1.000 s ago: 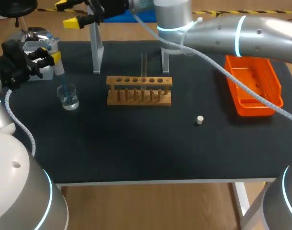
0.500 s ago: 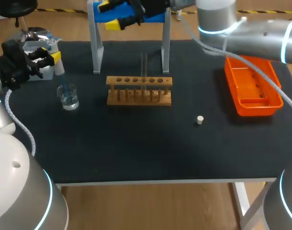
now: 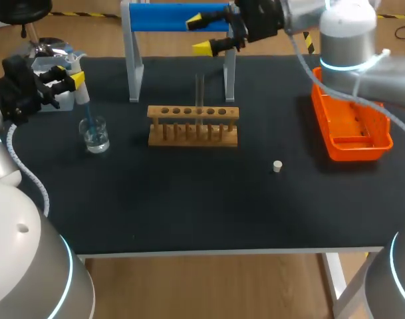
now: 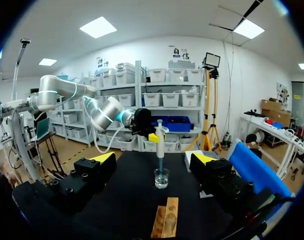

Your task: Invert the test tube, pick up the pipette, mount the tip to pipette, aspirate from beaker and dispense into the tube, eject the tip, return the pipette, and cap with the stopper.

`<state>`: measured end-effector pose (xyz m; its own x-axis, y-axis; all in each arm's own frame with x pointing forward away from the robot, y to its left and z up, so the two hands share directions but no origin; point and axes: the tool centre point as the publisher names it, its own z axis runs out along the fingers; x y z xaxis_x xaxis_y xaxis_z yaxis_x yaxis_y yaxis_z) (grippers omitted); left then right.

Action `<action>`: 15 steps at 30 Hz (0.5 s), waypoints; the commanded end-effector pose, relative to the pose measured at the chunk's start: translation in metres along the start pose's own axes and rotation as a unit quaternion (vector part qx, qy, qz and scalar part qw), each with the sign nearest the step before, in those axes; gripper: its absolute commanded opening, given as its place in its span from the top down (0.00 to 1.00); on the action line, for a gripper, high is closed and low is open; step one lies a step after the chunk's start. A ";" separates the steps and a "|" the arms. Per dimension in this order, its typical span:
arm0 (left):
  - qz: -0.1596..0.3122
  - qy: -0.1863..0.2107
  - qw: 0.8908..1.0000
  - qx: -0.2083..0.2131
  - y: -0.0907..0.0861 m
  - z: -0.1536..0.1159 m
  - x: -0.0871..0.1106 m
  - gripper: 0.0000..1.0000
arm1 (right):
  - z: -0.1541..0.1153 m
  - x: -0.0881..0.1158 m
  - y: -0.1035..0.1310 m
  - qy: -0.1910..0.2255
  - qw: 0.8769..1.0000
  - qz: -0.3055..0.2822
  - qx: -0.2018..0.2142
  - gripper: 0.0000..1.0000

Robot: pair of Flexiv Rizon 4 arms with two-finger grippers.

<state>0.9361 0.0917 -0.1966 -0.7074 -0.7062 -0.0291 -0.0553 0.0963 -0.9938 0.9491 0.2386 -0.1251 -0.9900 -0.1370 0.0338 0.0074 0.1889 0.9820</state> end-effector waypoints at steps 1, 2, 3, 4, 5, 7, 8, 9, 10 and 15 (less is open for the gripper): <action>0.000 -0.002 1.000 -0.001 -0.001 0.001 0.000 1.00 | -0.018 0.006 -0.011 -0.035 0.999 0.001 0.001 0.00; 0.000 -0.002 1.000 -0.001 -0.001 0.001 0.000 1.00 | -0.020 0.004 -0.014 -0.036 0.999 0.001 0.001 0.00; 0.000 -0.002 1.000 -0.001 -0.001 0.001 0.000 1.00 | -0.022 0.003 -0.017 -0.038 0.999 0.003 0.002 0.00; 0.000 -0.002 1.000 -0.001 -0.001 0.001 0.000 1.00 | -0.024 0.002 -0.020 -0.041 0.999 0.002 0.005 0.00; 0.000 -0.002 1.000 -0.001 -0.001 0.001 0.000 1.00 | -0.026 0.001 -0.023 -0.042 0.999 0.002 0.006 0.00; 0.000 -0.002 1.000 -0.001 -0.001 0.001 0.000 1.00 | -0.029 -0.001 -0.030 -0.050 0.999 -0.004 0.017 0.00; 0.000 -0.002 1.000 -0.001 -0.001 0.001 0.000 1.00 | -0.030 -0.002 -0.034 -0.050 0.999 -0.004 0.019 0.00; 0.000 -0.002 1.000 -0.001 -0.001 0.001 0.000 1.00 | -0.031 -0.002 -0.037 -0.053 0.998 -0.004 0.023 0.00; 0.000 -0.002 1.000 -0.001 -0.001 0.001 0.000 1.00 | -0.033 -0.003 -0.041 -0.054 0.998 -0.005 0.025 0.00; 0.000 -0.002 1.000 -0.001 -0.001 0.001 0.000 1.00 | -0.038 -0.004 -0.060 -0.059 0.998 -0.005 0.033 0.00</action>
<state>0.9361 0.0917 -0.1966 -0.7074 -0.7062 -0.0291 -0.0553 0.0963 -0.9938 0.9593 0.1956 -0.1718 -0.9997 -0.0257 -0.0014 -0.0080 0.2582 0.9661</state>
